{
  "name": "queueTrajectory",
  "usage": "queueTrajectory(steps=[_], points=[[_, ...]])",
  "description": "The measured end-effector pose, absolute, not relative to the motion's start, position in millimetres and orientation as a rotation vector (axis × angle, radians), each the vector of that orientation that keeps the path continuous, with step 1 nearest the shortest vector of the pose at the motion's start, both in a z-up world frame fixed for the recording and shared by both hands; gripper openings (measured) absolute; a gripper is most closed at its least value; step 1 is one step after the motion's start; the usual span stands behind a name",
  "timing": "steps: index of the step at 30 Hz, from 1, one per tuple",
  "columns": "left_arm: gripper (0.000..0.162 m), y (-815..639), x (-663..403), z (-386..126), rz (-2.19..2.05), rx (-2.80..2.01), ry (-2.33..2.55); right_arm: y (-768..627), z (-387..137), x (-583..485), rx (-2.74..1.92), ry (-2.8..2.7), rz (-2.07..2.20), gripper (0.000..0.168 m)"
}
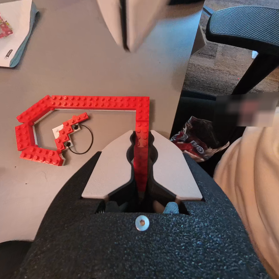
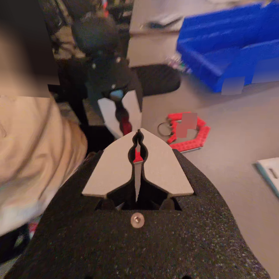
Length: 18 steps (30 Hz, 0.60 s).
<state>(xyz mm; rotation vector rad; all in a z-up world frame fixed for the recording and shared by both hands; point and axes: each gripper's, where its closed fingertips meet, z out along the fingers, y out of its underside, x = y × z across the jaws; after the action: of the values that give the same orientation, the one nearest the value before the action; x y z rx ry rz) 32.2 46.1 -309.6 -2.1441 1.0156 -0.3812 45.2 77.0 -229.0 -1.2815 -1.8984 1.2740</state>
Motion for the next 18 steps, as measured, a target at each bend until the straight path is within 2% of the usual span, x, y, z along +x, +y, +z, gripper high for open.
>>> queueTrajectory(steps=[1,2,8,10,14,18], points=[[0.017,46.2,32.3,-309.7,-0.394,-2.149,1.011,71.0,-245.0,48.0,-1.333,-2.023,1.216,0.007],[0.016,46.4,32.5,-309.5,-0.4,-2.151,1.011,66.5,-260.9,49.3,-1.377,-2.139,1.125,0.035],[0.017,46.5,32.6,-309.5,-0.404,-2.152,0.993,52.0,-305.6,37.1,-1.27,-2.563,0.669,0.029],[0.017,46.5,32.5,-309.5,-0.401,-2.152,0.989,53.2,-311.1,36.6,-1.285,-2.632,0.598,0.019],[0.017,46.3,32.2,-309.7,-0.399,-2.156,0.988,52.9,-310.7,36.9,-1.246,-2.669,0.553,0.017],[0.018,45.1,31.9,-310.1,-0.4,-2.16,0.999,50.6,-305.4,35.3,-1.243,-2.505,0.747,0.016]])
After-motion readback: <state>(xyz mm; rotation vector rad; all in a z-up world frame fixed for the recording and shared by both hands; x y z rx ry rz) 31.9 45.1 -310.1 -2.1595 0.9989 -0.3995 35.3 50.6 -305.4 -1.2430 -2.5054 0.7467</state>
